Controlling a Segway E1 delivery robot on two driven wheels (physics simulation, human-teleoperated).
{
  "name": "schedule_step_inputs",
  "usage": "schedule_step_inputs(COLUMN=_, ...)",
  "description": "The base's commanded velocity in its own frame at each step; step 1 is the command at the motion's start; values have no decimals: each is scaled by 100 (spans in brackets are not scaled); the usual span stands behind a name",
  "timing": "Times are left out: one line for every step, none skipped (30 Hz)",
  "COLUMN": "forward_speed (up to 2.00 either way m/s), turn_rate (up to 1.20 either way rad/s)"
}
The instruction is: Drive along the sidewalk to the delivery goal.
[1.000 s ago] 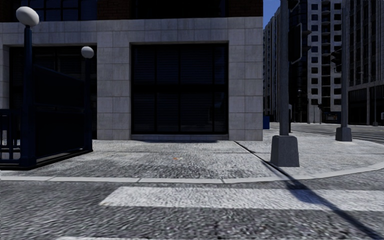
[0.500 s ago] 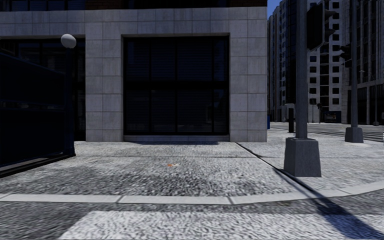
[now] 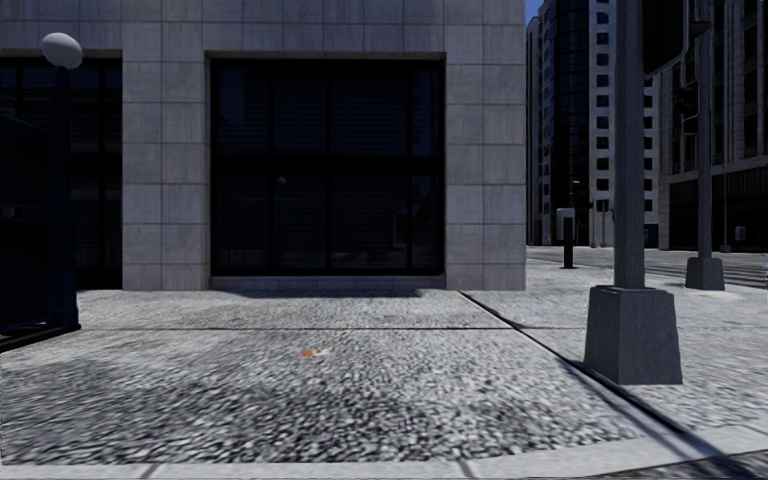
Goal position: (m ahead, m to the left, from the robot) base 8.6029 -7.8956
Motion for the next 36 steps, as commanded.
schedule_step_inputs(forward_speed=117, turn_rate=-20)
schedule_step_inputs(forward_speed=117, turn_rate=-20)
schedule_step_inputs(forward_speed=117, turn_rate=-20)
schedule_step_inputs(forward_speed=118, turn_rate=-20)
schedule_step_inputs(forward_speed=118, turn_rate=-20)
schedule_step_inputs(forward_speed=119, turn_rate=-20)
schedule_step_inputs(forward_speed=119, turn_rate=-20)
schedule_step_inputs(forward_speed=119, turn_rate=-20)
schedule_step_inputs(forward_speed=119, turn_rate=-20)
schedule_step_inputs(forward_speed=119, turn_rate=-20)
schedule_step_inputs(forward_speed=119, turn_rate=-20)
schedule_step_inputs(forward_speed=119, turn_rate=-20)
schedule_step_inputs(forward_speed=119, turn_rate=-20)
schedule_step_inputs(forward_speed=119, turn_rate=-20)
schedule_step_inputs(forward_speed=119, turn_rate=-20)
schedule_step_inputs(forward_speed=119, turn_rate=-20)
schedule_step_inputs(forward_speed=119, turn_rate=-20)
schedule_step_inputs(forward_speed=119, turn_rate=-20)
schedule_step_inputs(forward_speed=119, turn_rate=-20)
schedule_step_inputs(forward_speed=118, turn_rate=-20)
schedule_step_inputs(forward_speed=118, turn_rate=-20)
schedule_step_inputs(forward_speed=118, turn_rate=-20)
schedule_step_inputs(forward_speed=118, turn_rate=-20)
schedule_step_inputs(forward_speed=118, turn_rate=-20)
schedule_step_inputs(forward_speed=118, turn_rate=-20)
schedule_step_inputs(forward_speed=118, turn_rate=-20)
schedule_step_inputs(forward_speed=118, turn_rate=-20)
schedule_step_inputs(forward_speed=118, turn_rate=-20)
schedule_step_inputs(forward_speed=118, turn_rate=-20)
schedule_step_inputs(forward_speed=118, turn_rate=-20)
schedule_step_inputs(forward_speed=118, turn_rate=-20)
schedule_step_inputs(forward_speed=117, turn_rate=-20)
schedule_step_inputs(forward_speed=117, turn_rate=-20)
schedule_step_inputs(forward_speed=117, turn_rate=-21)
schedule_step_inputs(forward_speed=117, turn_rate=-21)
schedule_step_inputs(forward_speed=117, turn_rate=-23)
